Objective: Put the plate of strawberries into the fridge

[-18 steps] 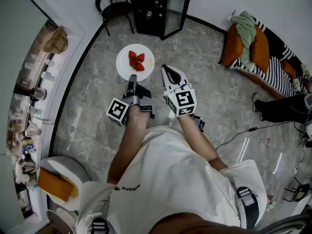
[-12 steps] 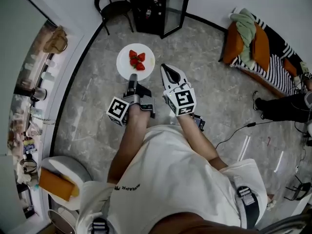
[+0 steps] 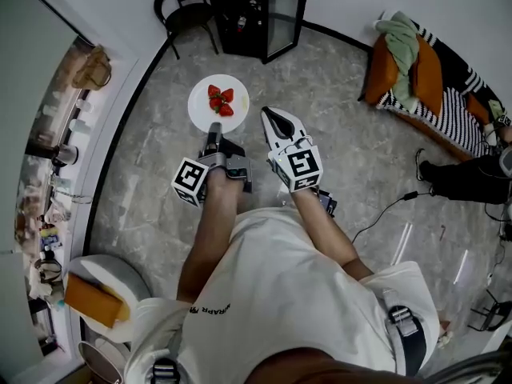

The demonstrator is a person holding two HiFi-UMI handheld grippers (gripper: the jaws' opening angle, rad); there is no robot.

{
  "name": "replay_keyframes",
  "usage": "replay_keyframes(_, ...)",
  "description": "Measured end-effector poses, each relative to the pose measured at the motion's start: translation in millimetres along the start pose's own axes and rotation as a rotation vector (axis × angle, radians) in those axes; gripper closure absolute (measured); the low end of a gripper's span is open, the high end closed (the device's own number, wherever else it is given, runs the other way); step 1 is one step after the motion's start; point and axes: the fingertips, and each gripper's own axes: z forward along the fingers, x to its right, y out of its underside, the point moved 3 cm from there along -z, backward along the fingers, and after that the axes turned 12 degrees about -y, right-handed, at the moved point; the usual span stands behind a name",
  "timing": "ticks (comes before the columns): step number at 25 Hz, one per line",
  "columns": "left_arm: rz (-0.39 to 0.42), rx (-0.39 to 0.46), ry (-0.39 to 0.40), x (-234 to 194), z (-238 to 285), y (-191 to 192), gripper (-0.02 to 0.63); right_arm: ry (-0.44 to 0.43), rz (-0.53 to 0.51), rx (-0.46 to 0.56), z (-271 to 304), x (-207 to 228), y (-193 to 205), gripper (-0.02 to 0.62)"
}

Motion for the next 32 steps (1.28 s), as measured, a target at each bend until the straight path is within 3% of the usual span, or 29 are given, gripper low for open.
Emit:
replay_keyframes(13, 0.01, 0.039, 0.009, 1.3, -3.4, 65.8, 0.597, -0.103, -0.014, -0.03, -47.7, 31.0, 5.7, 0.584)
replay_keyframes(21, 0.013, 0.047, 0.021, 10.0, 30.5, 62.7, 0.597, -0.082, 0.04, 0.0, -23.6, 57.2, 5.2, 0.584)
replay_keyframes(32, 0.021, -0.015, 0.044, 44.2, 140.8, 33.6, 0.597, -0.054, 0.009, 0.002, 64.6, 124.3, 1.4, 0.584)
